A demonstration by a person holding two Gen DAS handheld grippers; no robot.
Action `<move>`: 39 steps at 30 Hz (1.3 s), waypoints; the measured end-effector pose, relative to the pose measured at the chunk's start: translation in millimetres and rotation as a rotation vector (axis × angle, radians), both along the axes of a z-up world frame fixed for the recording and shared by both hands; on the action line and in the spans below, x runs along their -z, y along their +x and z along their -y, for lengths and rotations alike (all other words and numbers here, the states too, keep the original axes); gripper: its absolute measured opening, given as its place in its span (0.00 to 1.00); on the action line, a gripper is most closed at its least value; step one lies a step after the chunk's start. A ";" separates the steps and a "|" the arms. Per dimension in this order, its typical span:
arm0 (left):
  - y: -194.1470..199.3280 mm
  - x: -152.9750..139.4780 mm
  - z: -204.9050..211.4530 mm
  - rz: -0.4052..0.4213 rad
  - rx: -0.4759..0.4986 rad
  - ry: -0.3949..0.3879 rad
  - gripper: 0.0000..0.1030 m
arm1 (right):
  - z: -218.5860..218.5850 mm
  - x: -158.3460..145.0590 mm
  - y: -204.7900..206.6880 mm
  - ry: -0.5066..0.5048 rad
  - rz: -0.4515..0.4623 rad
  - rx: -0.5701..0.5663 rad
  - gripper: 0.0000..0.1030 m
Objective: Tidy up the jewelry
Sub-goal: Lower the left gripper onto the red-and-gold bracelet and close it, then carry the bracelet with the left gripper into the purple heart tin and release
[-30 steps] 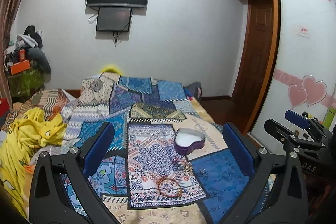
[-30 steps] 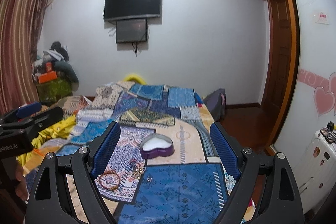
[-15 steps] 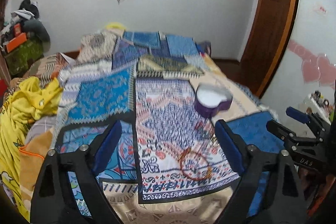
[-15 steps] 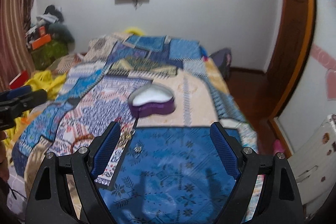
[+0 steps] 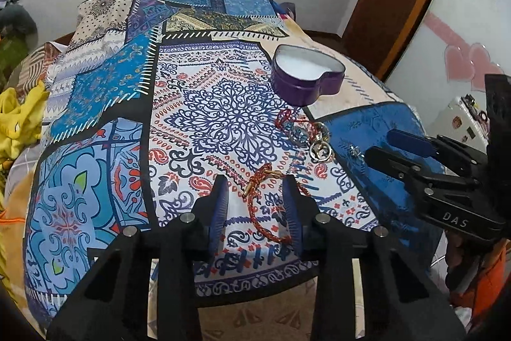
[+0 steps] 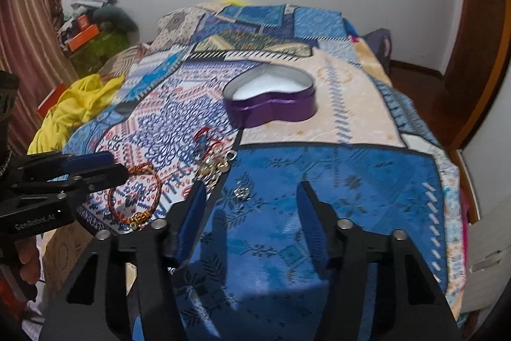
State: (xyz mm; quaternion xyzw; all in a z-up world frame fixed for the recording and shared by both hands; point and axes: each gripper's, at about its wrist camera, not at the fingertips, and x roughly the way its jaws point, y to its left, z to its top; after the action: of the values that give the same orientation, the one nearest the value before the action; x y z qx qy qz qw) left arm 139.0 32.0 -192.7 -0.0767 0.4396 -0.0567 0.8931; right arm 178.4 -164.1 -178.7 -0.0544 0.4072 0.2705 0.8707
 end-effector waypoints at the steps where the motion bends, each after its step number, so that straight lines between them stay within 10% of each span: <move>1: 0.2 0.9 0.4 -0.001 0.005 0.001 0.33 | -2.5 1.8 1.0 -0.002 -0.009 -0.013 0.42; 18: 11.8 17.5 3.1 -0.030 0.050 0.053 0.05 | -15.2 17.2 12.8 -0.030 -0.031 -0.051 0.10; 39: 6.8 -41.4 8.1 0.135 0.019 0.088 0.04 | 9.9 -25.6 9.5 0.053 0.049 0.025 0.06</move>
State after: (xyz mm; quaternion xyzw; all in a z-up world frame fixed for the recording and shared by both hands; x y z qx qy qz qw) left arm 145.8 23.9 -151.4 -0.0294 0.3813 -0.0508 0.9226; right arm 187.9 -174.0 -153.0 -0.0327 0.3789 0.2689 0.8849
